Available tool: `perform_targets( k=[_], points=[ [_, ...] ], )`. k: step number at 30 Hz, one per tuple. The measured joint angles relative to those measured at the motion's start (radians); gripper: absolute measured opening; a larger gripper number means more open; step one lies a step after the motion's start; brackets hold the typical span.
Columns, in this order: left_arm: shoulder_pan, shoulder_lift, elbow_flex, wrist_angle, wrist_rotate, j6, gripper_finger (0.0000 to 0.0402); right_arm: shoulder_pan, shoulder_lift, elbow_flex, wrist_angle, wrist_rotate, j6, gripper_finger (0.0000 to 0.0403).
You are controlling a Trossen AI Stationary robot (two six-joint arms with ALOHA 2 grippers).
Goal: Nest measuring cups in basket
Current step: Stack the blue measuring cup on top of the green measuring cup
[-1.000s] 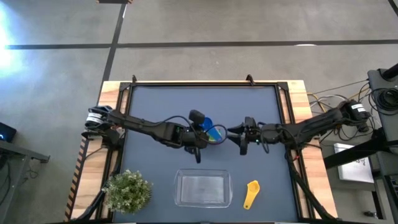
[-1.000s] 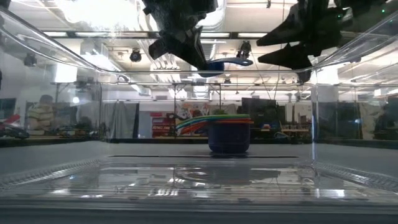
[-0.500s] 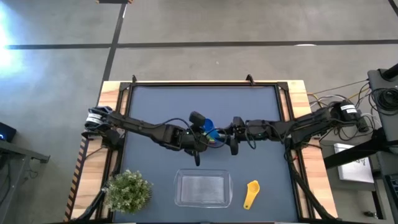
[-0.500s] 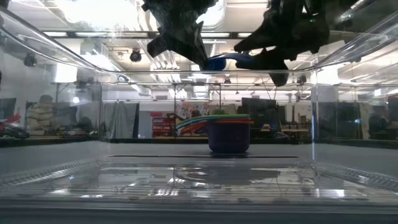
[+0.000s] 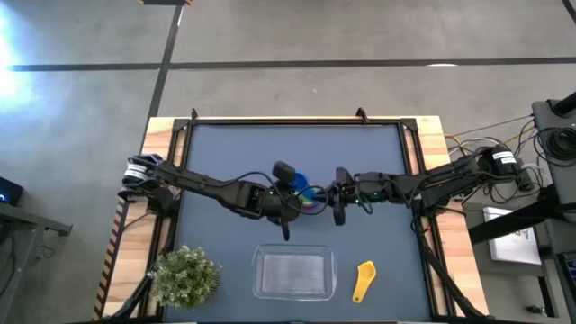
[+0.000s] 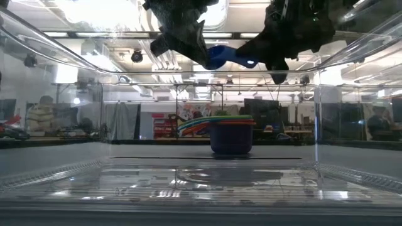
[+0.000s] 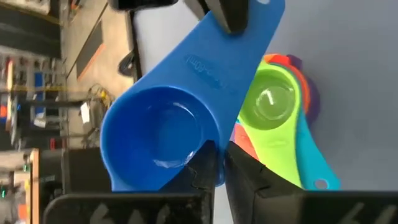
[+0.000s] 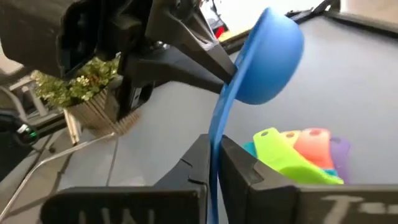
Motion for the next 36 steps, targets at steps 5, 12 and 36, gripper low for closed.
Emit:
perform_targets(
  k=[5, 12, 36],
  points=[
    [-0.003, -0.020, 0.051, -0.099, -0.058, -0.123, 0.0066, -0.001, 0.000, 0.000, 0.017, 0.046, -0.039, 0.0008],
    [-0.005, -0.115, 0.101, -0.197, -0.054, -0.368, 0.0176, -0.001, -0.002, -0.005, 0.028, 0.068, -0.072, 0.0008],
    [0.044, -0.069, -0.730, 1.770, 0.381, -0.736, 0.0231, 0.028, 0.033, -0.365, 0.919, 0.008, -0.176, 0.0008]
  ],
)
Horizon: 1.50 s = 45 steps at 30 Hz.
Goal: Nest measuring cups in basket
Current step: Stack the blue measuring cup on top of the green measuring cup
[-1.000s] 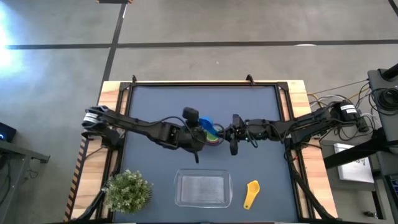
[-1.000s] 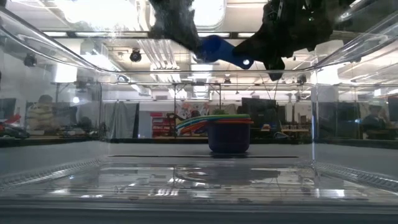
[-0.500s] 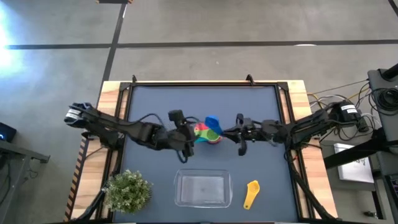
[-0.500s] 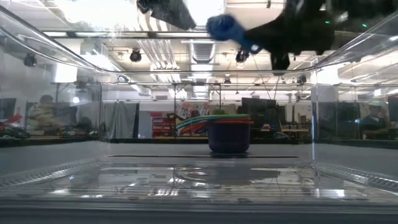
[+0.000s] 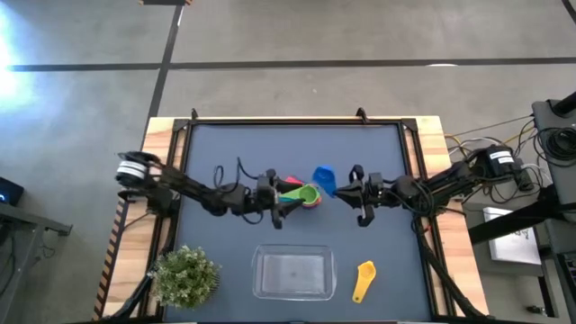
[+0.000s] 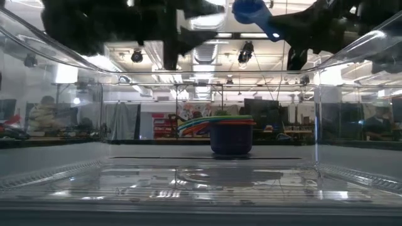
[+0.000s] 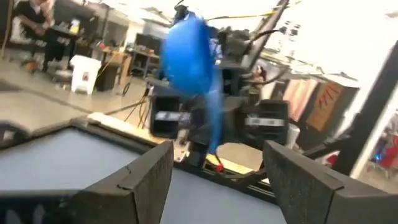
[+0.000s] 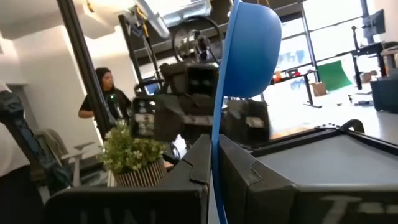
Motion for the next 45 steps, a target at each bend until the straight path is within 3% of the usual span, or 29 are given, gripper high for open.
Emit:
perform_targets(
  k=[7, 13, 17, 23, 28, 31, 36, 40, 42, 45],
  points=[
    [0.010, 0.156, 0.154, 0.028, 0.070, 0.029, 0.0231, 0.004, 0.126, 0.075, -0.009, 0.001, -0.021, 0.0008],
    [0.018, 0.187, 0.241, -0.017, 0.063, 0.070, 0.0224, 0.004, 0.223, 0.119, 0.004, 0.000, -0.019, 0.0008],
    [0.019, 0.174, 0.230, -0.047, 0.061, 0.073, 0.0171, 0.004, 0.225, 0.110, 0.017, -0.001, -0.016, 0.0008],
    [0.020, 0.169, 0.222, -0.110, 0.058, 0.076, 0.0027, 0.004, 0.187, 0.086, 0.011, -0.005, -0.013, 0.0009],
    [0.022, 0.162, 0.222, -0.159, 0.062, 0.076, 0.0005, 0.004, 0.176, 0.078, -0.010, -0.006, -0.014, 0.0010],
    [0.022, 0.118, 0.222, -0.271, 0.062, 0.078, 0.0001, 0.004, 0.146, 0.076, -0.072, 0.001, -0.014, 0.0023],
    [0.028, -0.037, 0.225, -0.633, 0.064, 0.058, 0.0000, 0.008, 0.043, 0.070, -0.244, 0.111, -0.075, 0.0071],
    [0.042, -0.140, 0.225, -0.855, 0.072, 0.008, 0.0000, 0.008, -0.045, 0.071, -0.346, 0.123, -0.116, 0.0114],
    [0.055, -0.176, 0.225, -0.923, 0.172, -0.004, 0.0000, 0.008, -0.082, 0.071, -0.390, 0.122, -0.129, 0.0133],
    [0.086, -0.195, 0.225, -0.994, 0.453, -0.032, 0.0000, 0.008, -0.139, 0.069, -0.464, 0.122, -0.141, 0.0154]
  ],
)
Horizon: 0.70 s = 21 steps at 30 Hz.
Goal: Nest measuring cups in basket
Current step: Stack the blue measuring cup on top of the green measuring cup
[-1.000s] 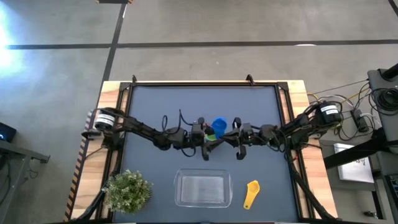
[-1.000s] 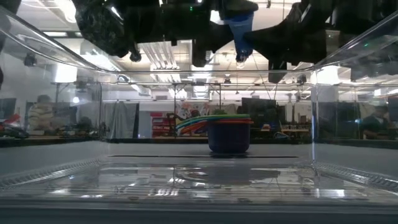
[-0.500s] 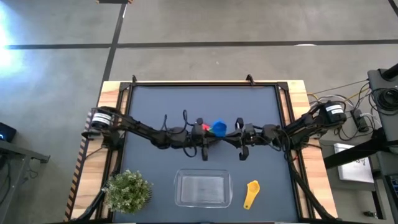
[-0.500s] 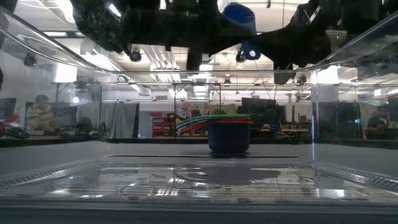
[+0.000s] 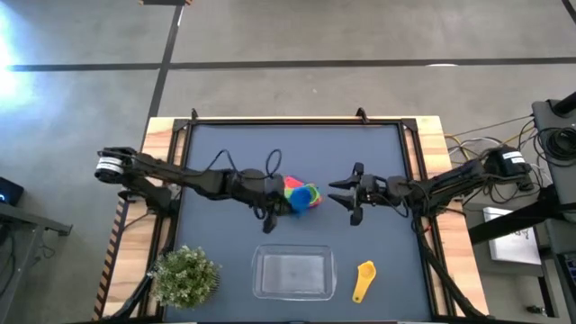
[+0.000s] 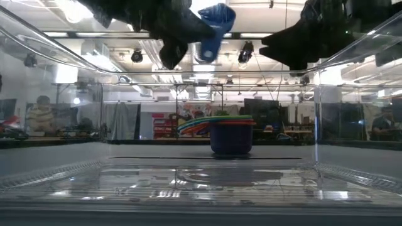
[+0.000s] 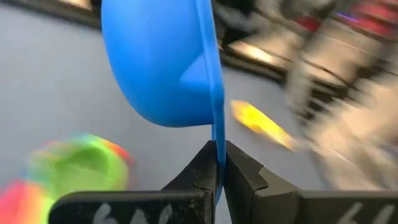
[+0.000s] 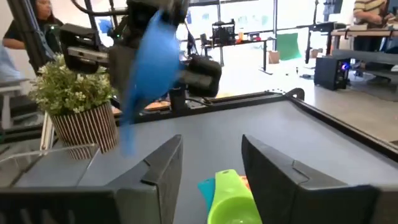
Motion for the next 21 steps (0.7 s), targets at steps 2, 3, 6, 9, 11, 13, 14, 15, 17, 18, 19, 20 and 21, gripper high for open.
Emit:
perform_targets(
  k=[2, 3, 6, 9, 11, 13, 14, 15, 17, 18, 19, 20, 21],
  points=[
    [0.021, 0.001, 0.000, -0.028, 0.160, 0.000, 0.0000, 0.000, -0.035, 0.000, -0.037, -0.004, -0.004, 0.0163],
    [0.032, 0.001, 0.000, -0.044, 0.218, 0.023, 0.0000, 0.000, -0.048, 0.000, -0.056, -0.006, -0.004, 0.0166],
    [0.075, 0.003, 0.000, -0.098, 0.343, 0.074, 0.0000, 0.000, -0.082, -0.002, -0.079, -0.010, 0.005, 0.0171],
    [0.139, 0.013, 0.000, -0.149, 0.449, 0.077, 0.0000, 0.005, -0.101, -0.004, -0.087, -0.016, 0.013, 0.0171],
    [0.186, 0.028, 0.000, -0.165, 0.520, 0.075, 0.0000, 0.010, -0.106, -0.005, -0.089, -0.016, 0.015, 0.0169],
    [0.228, 0.051, 0.000, -0.168, 0.569, 0.057, 0.0000, 0.012, -0.106, -0.005, -0.088, -0.017, 0.015, 0.0167],
    [0.248, 0.064, 0.000, -0.169, 0.588, 0.042, 0.0000, 0.011, -0.104, -0.005, -0.088, -0.016, 0.015, 0.0166],
    [0.267, 0.078, 0.000, -0.167, 0.611, 0.025, 0.0000, 0.011, -0.100, -0.005, -0.087, -0.016, 0.015, 0.0165],
    [0.296, 0.109, 0.000, -0.162, 0.658, 0.005, 0.0000, 0.011, -0.094, -0.005, -0.089, -0.016, 0.015, 0.0164],
    [0.306, 0.125, 0.000, -0.162, 0.678, 0.002, 0.0000, 0.011, -0.090, -0.005, -0.089, -0.016, 0.015, 0.0163],
    [0.312, 0.143, 0.001, -0.164, 0.691, -0.002, 0.0000, 0.011, -0.087, -0.005, -0.089, -0.016, 0.015, 0.0162],
    [0.316, 0.159, 0.004, -0.165, 0.699, -0.006, 0.0000, 0.011, -0.084, -0.005, -0.088, -0.016, 0.015, 0.0162],
    [0.319, 0.176, 0.011, -0.167, 0.713, -0.008, 0.0000, 0.011, -0.081, -0.005, -0.088, -0.016, 0.015, 0.0162]
  ],
)
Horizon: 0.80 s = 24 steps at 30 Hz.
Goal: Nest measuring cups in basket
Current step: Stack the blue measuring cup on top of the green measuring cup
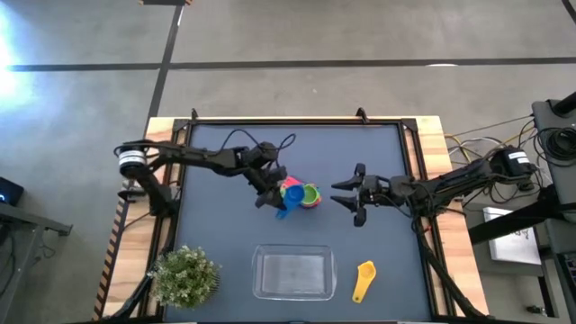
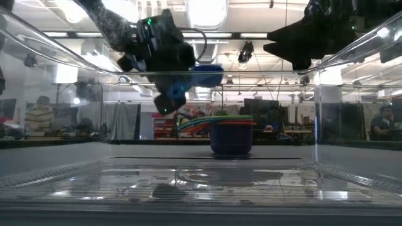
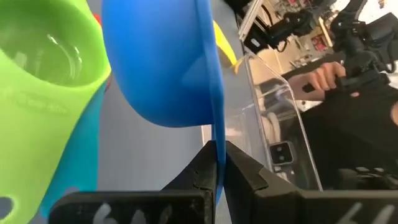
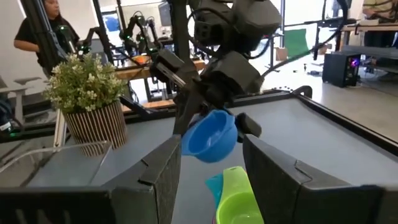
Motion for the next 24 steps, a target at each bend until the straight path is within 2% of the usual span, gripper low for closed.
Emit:
perform_targets(
  k=[4, 8, 11, 15, 19, 22, 24],
  points=[
    [0.000, 0.063, 0.047, -0.001, 0.056, -0.006, 0.0000, 0.000, 0.022, 0.000, 0.000, 0.003, -0.030, 0.0162],
    [0.000, 0.111, 0.107, -0.014, 0.129, -0.006, 0.0000, 0.023, 0.049, 0.028, -0.112, -0.018, -0.217, 0.0162],
    [0.005, 0.120, 0.153, -0.082, 0.131, 0.028, 0.0000, 0.047, 0.077, 0.080, -0.209, -0.013, -0.345, 0.0166],
    [0.009, 0.121, 0.189, -0.147, 0.121, 0.071, 0.0000, 0.094, 0.131, 0.175, -0.306, 0.052, -0.509, 0.0171],
    [0.008, 0.122, 0.197, -0.152, 0.118, 0.072, 0.0000, 0.135, 0.198, 0.274, -0.392, 0.186, -0.667, 0.0170],
    [0.008, 0.122, 0.195, -0.165, 0.117, 0.068, 0.0000, 0.153, 0.259, 0.340, -0.446, 0.279, -0.744, 0.0166],
    [0.008, 0.122, 0.195, -0.168, 0.116, 0.068, 0.0000, 0.157, 0.303, 0.379, -0.464, 0.302, -0.785, 0.0164]
  ],
)
